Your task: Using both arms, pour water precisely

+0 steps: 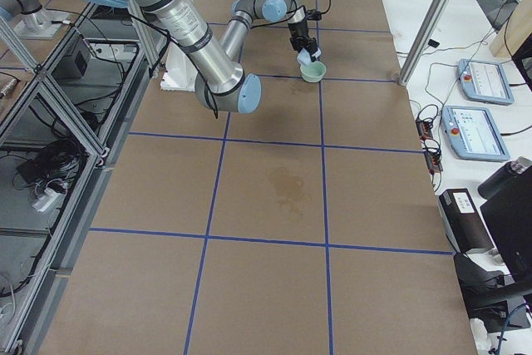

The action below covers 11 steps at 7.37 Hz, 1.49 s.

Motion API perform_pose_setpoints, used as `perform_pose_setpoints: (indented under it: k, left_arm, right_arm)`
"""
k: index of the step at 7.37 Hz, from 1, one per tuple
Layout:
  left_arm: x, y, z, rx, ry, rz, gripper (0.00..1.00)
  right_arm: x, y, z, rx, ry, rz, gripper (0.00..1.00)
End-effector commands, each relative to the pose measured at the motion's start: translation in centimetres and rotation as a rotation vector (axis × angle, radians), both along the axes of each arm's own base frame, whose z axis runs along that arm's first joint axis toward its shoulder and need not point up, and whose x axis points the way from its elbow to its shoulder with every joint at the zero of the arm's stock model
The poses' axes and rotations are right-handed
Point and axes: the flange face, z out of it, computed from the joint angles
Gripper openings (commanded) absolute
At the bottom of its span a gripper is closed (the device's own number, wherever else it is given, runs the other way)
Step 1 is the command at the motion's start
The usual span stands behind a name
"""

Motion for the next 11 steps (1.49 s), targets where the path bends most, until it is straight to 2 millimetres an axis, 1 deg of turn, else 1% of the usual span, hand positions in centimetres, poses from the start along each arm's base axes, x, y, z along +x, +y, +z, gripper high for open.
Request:
perform_pose_setpoints:
  k: [1,2,3,4,5,6,7,8,9,10,11]
  left_arm:
    - [0.0,0.1,-0.3,0.006,0.003,0.0,1.0]
    - [-0.2,0.3,-0.3,0.005,0.002,-0.002,1.0]
    - [-0.2,0.5,-0.6,0.007,0.011,0.001,1.0]
    - [-0.1,0.6,-0.7,0.003,0.022,0.005,1.0]
    - [-0.1,0.6,-0.7,0.002,0.021,0.006,1.0]
    - [-0.2,0.6,-0.9,0.003,0.024,0.005,1.0]
    - [-0.2,1.0,-0.5,-0.004,0.022,0.006,1.0]
    - [-0.2,1.0,-0.5,-0.003,0.02,0.005,1.0]
    - [-0.1,1.0,-0.5,-0.015,0.024,-0.004,1.0]
    - [0.0,1.1,-0.9,-0.033,0.031,-0.027,1.0]
    - [0.0,1.1,-1.2,-0.029,0.033,-0.029,1.0]
  right_arm:
    - [8.5,2.3,4.5,-0.057,-0.284,0.18,0.0]
    - [12.7,2.1,6.0,-0.131,-0.351,0.318,0.0]
    - [14.9,2.5,8.3,-0.209,-0.386,0.427,0.0]
    - [17.2,2.8,10.5,-0.239,-0.405,0.555,0.0]
    - [20.3,3.9,14.2,-0.23,-0.392,0.713,0.0]
    - [23.5,5.2,19.0,-0.175,-0.336,0.871,0.0]
    - [26.3,6.5,22.8,-0.13,-0.265,0.941,0.0]
    - [29.1,7.9,27.1,-0.065,-0.221,0.999,0.0]
    - [31.8,9.6,32.0,-0.016,-0.254,1.023,0.0]
    - [32.6,9.9,38.6,0.081,-0.287,1.054,0.0]
    - [32.7,9.8,44.8,0.121,-0.314,1.068,0.0]
